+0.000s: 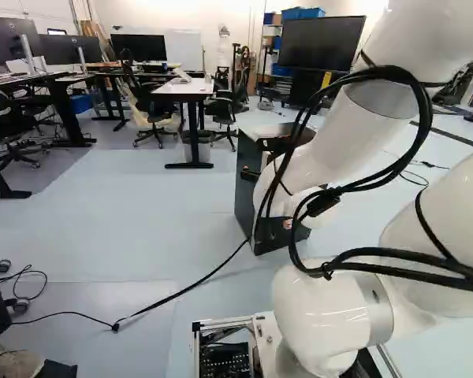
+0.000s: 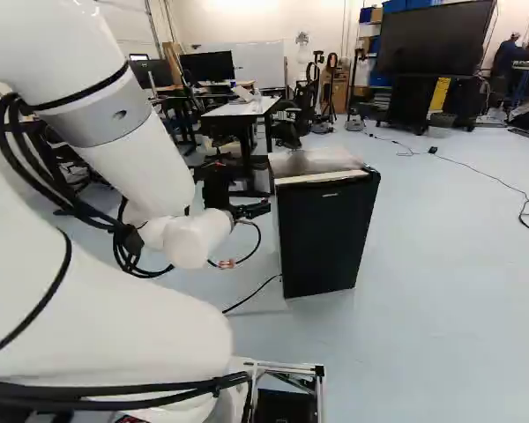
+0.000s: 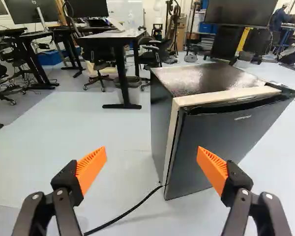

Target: Open the fridge door

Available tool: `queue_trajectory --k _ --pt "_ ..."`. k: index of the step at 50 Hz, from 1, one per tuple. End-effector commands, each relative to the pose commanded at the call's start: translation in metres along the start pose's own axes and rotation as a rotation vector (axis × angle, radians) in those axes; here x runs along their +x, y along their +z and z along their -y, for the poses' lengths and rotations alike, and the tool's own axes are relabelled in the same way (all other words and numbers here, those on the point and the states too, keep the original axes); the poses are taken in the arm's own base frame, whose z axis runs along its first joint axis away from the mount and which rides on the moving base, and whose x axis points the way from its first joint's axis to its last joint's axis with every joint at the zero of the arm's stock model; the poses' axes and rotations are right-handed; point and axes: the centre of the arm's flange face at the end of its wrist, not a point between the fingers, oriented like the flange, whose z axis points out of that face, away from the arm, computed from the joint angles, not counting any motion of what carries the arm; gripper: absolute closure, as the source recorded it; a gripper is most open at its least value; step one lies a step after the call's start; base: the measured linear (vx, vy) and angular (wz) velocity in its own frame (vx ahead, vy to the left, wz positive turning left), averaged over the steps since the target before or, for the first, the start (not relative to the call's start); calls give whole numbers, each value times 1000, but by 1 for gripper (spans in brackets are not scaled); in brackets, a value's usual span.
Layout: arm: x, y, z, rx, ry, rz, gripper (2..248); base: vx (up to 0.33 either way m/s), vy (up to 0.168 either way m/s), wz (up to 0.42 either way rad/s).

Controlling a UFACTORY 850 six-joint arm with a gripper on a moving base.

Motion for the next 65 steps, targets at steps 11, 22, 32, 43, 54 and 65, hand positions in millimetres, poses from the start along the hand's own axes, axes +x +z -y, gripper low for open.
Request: queue_trajectory --k 11,22,32,43,54,65 --pt "2 3 -6 -21 8 1 3 0 0 0" --pt "2 4 -14 -57 27 2 3 0 0 0" --pt "3 5 -22 -94 47 2 3 0 0 0" --pt "6 12 -28 -118 60 5 3 0 0 0" --pt "11 24 -33 -133 68 9 3 0 0 0" --pt "17 36 -39 -154 79 11 3 0 0 0"
